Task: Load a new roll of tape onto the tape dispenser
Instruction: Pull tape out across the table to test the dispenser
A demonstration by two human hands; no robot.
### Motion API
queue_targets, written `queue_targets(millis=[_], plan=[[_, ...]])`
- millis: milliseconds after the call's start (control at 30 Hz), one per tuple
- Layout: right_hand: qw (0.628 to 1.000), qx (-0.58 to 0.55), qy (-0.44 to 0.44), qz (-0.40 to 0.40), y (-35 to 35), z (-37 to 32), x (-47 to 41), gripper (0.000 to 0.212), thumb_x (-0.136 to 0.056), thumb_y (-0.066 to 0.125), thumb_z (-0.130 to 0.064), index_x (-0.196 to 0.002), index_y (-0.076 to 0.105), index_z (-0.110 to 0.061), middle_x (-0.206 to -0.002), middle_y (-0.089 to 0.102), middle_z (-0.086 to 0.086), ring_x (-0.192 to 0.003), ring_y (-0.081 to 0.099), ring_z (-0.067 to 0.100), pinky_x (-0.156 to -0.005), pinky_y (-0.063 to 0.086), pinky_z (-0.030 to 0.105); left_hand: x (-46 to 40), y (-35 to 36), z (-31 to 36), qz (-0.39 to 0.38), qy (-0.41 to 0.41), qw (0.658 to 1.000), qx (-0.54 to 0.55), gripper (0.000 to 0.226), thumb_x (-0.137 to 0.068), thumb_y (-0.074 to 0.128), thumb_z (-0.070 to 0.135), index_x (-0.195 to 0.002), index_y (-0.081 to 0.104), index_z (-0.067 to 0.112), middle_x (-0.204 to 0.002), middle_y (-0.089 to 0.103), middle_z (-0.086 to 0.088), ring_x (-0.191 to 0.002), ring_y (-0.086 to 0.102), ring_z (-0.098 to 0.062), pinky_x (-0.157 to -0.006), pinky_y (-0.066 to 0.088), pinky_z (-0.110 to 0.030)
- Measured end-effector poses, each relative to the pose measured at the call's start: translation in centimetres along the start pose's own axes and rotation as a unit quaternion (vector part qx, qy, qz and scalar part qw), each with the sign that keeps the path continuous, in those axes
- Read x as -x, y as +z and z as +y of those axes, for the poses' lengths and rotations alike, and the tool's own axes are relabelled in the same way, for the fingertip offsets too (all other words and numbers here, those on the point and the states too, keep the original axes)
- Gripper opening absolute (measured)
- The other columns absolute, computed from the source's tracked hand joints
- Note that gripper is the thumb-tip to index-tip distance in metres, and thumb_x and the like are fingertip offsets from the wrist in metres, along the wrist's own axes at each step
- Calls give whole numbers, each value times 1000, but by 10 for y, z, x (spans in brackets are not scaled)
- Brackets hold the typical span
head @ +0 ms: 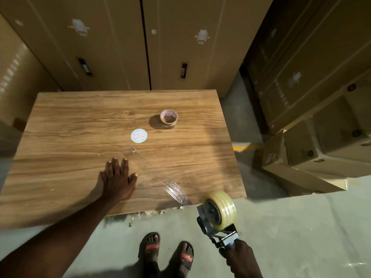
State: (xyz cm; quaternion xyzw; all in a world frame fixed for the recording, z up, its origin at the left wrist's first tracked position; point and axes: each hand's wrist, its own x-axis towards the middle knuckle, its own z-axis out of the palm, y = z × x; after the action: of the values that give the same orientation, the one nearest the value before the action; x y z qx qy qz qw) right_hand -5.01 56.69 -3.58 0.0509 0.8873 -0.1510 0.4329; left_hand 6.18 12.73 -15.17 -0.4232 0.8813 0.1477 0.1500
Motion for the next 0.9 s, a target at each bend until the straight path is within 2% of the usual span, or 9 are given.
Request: queue_targets(millis=[67,167,300,367,467,600,700,800,900], plan=[[999,-18,-51,-2,-2,-16,-6,37,-62,68,-42,-78,66,-9,-69,75,13,-56,66,22,-52,50,29,12,2,2,-9,1,1000,2,84,-95,31,67,-162,9,23,-169,1,-19,-155,-3,-43,-119,10,-67],[996,-32,-82,9,-2,-37,-6,34,-62,68,-42,-73,63,-10,-66,74,12,-50,60,19,-50,46,28,28,6,2,-17,15,1000,-5,88,-90,25,68,-162,11,21,-169,4,-20,-155,-1,-43,-119,10,-67],[993,-51,-105,10,2,-78,-1,34,-62,67,-38,-73,63,-6,-64,72,15,-48,55,19,-48,43,29,44,21,-8,-15,45,999,-22,86,-90,25,68,-157,33,14,-164,26,-25,-150,22,-49,-112,26,-70],[992,-72,-107,-9,4,-101,11,23,-71,68,-29,-71,64,-6,-54,65,11,-43,51,20,-43,40,26,51,25,-13,-2,50,998,-23,84,-94,22,69,-155,38,13,-161,32,-25,-147,28,-49,-111,27,-69],[988,-103,-99,-53,8,-132,19,13,-75,69,-21,-70,70,-9,-52,64,9,-41,50,23,-42,38,26,57,30,-15,23,65,997,-18,84,-95,21,69,-154,38,11,-159,34,-28,-145,31,-51,-111,27,-68],[971,-185,-75,-134,19,-170,18,10,-73,69,-15,-66,62,-11,-55,54,15,-41,42,19,-48,30,22,59,26,-14,24,73,997,-6,82,-93,34,66,-156,35,13,-159,34,-27,-144,34,-50,-110,25,-67],[950,-235,-82,-188,29,-198,14,9,-70,68,-10,-71,67,-2,-59,56,23,-40,44,20,-47,33,23,60,25,-16,19,83,996,-5,82,-93,38,65,-158,31,16,-163,29,-24,-146,33,-48,-109,27,-66],[924,-274,-64,-258,41,-227,0,15,-68,71,-14,-68,70,1,-62,58,24,-43,48,26,-45,36,25,58,27,-17,10,81,997,-6,80,-95,32,67,-158,33,17,-163,31,-22,-146,35,-45,-107,32,-66],[905,-270,-48,-324,57,-252,-25,24,-75,73,-25,-67,67,-3,-62,59,18,-43,49,26,-42,36,27,56,16,-19,-17,63,998,1,76,-96,25,65,-155,38,19,-161,36,-18,-144,38,-42,-107,28,-59]])
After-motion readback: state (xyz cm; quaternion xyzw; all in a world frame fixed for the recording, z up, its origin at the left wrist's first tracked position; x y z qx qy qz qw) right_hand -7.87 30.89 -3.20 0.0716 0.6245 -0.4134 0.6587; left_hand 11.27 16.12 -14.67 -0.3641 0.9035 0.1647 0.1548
